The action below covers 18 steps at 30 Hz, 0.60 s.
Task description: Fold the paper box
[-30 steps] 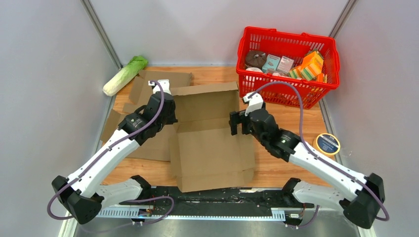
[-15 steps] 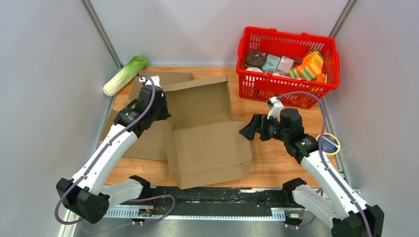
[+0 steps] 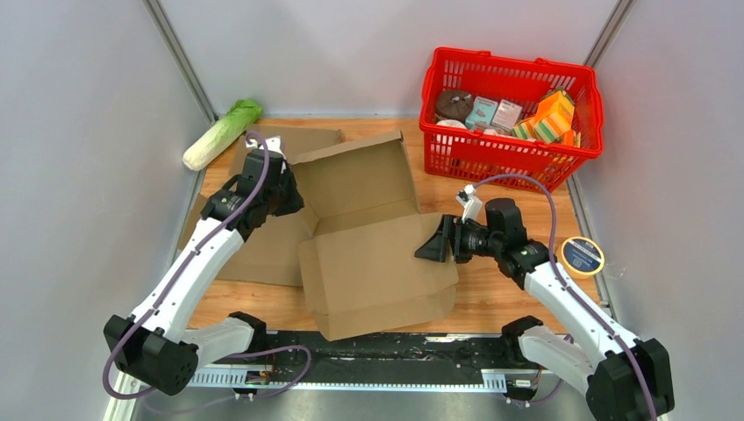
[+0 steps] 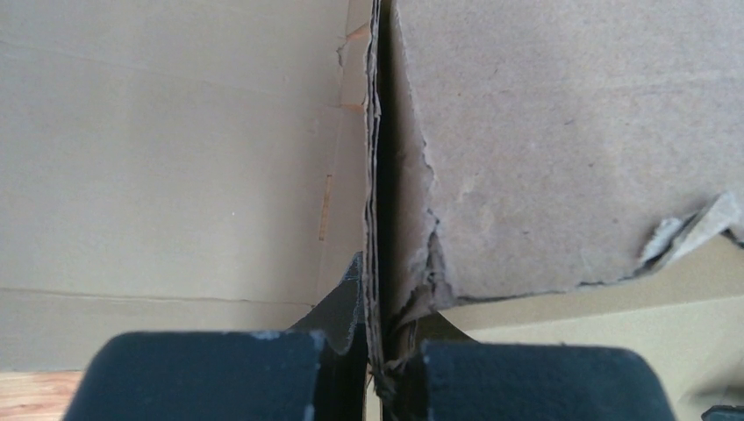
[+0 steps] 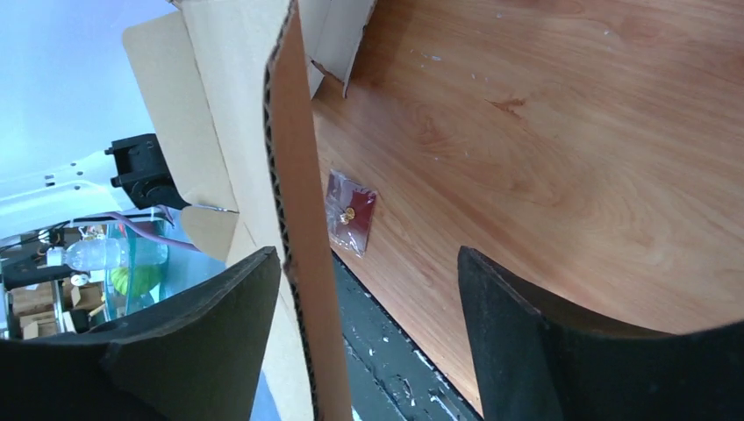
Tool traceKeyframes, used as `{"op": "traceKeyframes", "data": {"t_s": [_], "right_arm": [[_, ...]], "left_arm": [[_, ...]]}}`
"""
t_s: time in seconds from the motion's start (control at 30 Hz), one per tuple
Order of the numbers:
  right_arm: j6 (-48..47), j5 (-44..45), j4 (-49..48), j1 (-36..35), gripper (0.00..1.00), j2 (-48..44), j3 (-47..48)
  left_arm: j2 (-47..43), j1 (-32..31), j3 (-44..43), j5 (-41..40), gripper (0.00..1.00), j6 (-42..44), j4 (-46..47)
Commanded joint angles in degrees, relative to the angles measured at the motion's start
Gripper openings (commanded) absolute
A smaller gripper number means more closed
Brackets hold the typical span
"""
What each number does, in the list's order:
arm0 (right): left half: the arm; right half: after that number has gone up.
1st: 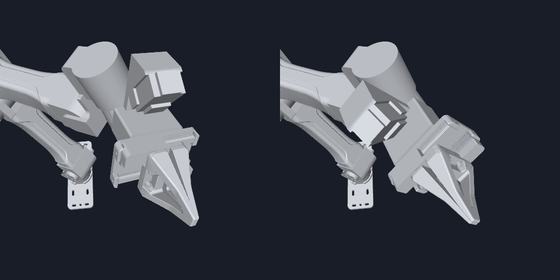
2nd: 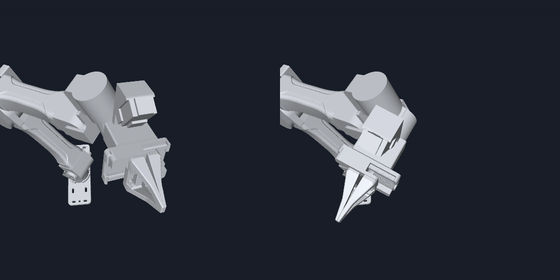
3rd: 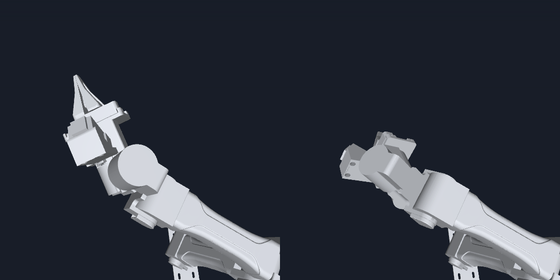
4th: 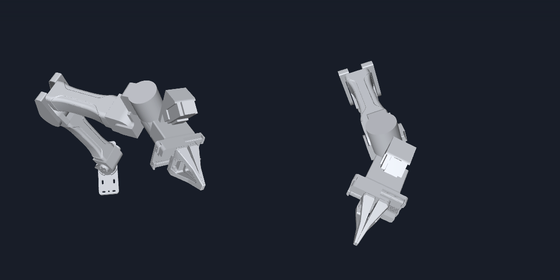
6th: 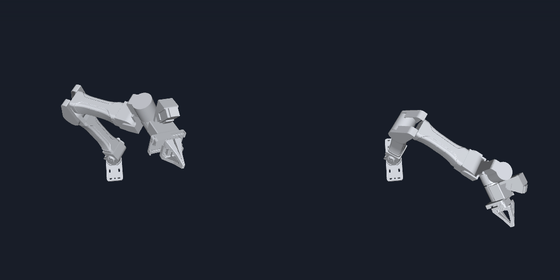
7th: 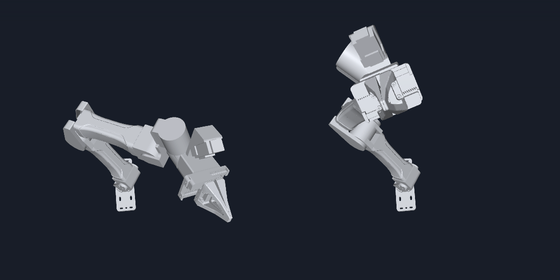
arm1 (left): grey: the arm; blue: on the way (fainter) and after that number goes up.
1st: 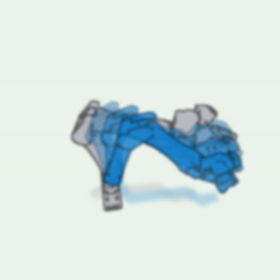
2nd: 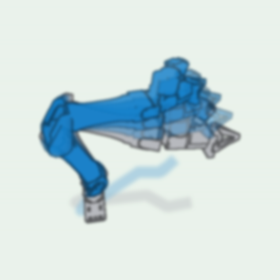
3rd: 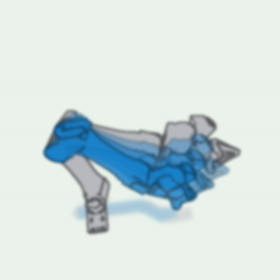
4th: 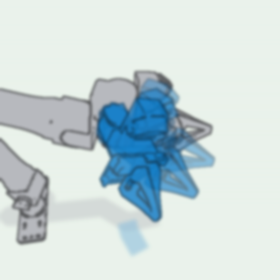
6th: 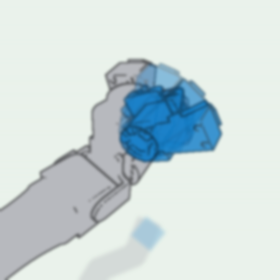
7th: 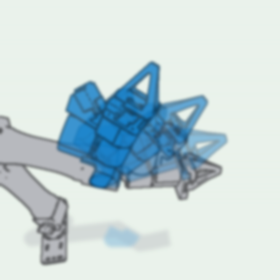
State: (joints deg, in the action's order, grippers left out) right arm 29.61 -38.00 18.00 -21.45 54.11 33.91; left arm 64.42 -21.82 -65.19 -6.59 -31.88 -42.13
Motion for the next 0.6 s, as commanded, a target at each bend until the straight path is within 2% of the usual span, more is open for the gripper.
{"op": "traceKeyframes", "data": {"t_s": [0.0, 0.07, 0.1, 0.27, 0.3, 0.37, 0.4, 0.5, 0.57], "right_arm": [[3.7, 0.2, -1.3, 0.0, 0.74, -1.4, 1.0], [4.7, 1.6, 1.1, 0.2, 0.69, -1.5, 2.0], [5.1, 1.5, 1.6, 0.0, 0.64, -1.3, 2.4], [7.7, -1.7, 2.1, 0.0, 0.52, 0.6, 4.1], [7.8, -2.2, 2.4, 0.0, 0.45, 1.3, 4.3], [8.0, -2.9, 2.8, 0.0, 0.42, 1.9, 4.8], [8.3, -3.3, 2.8, 0.0, 0.36, 2.4, 4.8], [8.9, -4.5, 2.6, -0.1, 0.26, 3.4, 4.8], [9.2, -5.4, 2.7, 0.0, 0.23, 3.9, 4.8]], "left_arm": [[0.0, 0.7, 0.7, 1.8, 0.00, -1.9, 2.8], [-0.1, 0.8, 1.2, 1.5, 0.00, -1.8, 3.1], [0.0, 0.8, 1.4, 1.8, 0.00, -1.7, 3.4], [0.1, 0.8, 2.0, 3.1, 0.00, 0.7, 3.9], [-0.1, 0.8, 2.2, 3.0, 0.00, 1.0, 3.9], [-0.7, 0.8, 3.3, 2.9, 0.00, 1.8, 4.4], [-1.0, 0.8, 3.6, 2.8, 0.01, 2.0, 4.5], [-1.6, 0.8, 4.9, 3.5, 0.12, 2.8, 5.5], [-2.3, 0.8, 5.8, 3.8, 0.20, 3.4, 5.9]]}}
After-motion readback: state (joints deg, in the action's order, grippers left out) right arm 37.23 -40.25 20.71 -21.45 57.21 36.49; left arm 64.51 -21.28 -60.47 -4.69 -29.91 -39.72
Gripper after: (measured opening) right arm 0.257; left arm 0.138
